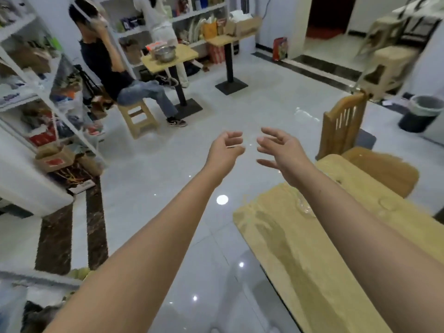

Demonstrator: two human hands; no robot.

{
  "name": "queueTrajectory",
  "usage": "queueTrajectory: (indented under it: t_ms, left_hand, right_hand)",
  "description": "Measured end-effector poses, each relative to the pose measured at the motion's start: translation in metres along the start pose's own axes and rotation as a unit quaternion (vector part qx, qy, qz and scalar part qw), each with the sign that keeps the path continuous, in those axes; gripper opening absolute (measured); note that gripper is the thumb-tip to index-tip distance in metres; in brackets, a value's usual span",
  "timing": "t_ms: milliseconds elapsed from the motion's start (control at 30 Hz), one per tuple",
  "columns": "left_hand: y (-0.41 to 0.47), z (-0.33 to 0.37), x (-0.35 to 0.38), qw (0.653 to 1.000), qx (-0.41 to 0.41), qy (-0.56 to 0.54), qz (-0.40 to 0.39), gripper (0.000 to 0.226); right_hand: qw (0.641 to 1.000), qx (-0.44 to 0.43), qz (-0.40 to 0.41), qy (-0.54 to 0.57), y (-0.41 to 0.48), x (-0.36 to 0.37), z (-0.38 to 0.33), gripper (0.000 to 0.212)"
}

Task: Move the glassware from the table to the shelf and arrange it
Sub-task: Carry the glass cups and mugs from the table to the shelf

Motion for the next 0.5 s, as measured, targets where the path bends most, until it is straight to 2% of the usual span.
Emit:
queueTrajectory:
  t_ms: [133,267,500]
  left_hand:
    - [0.000,-0.015,0.086,0.992,-0.001,0.019,-0.128,0.035]
    - [-0.017,-0.038,0.166,0.971,-0.015,0.040,-0.235,0.037]
    - [-0.060,-0.094,0.266,0.927,-0.056,0.084,-0.361,0.038]
  right_hand:
    - [0.991,0.026,0.125,-0.030,-0.031,-0.094,0.026,0.039]
    - [0.968,0.066,0.237,-0.057,-0.076,-0.171,0.058,0.042]
    - [0.918,0.174,0.348,-0.076,-0.149,-0.249,0.135,0.043]
Point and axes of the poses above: each hand's wrist, its own y-axis towards the middle knuckle, its own x-axis out of the palm, z = x × y, the point moved 4 cm from there along y, towards the middle knuckle, and after that the axes turned 3 degrees about -y, right-handed, at the moved point
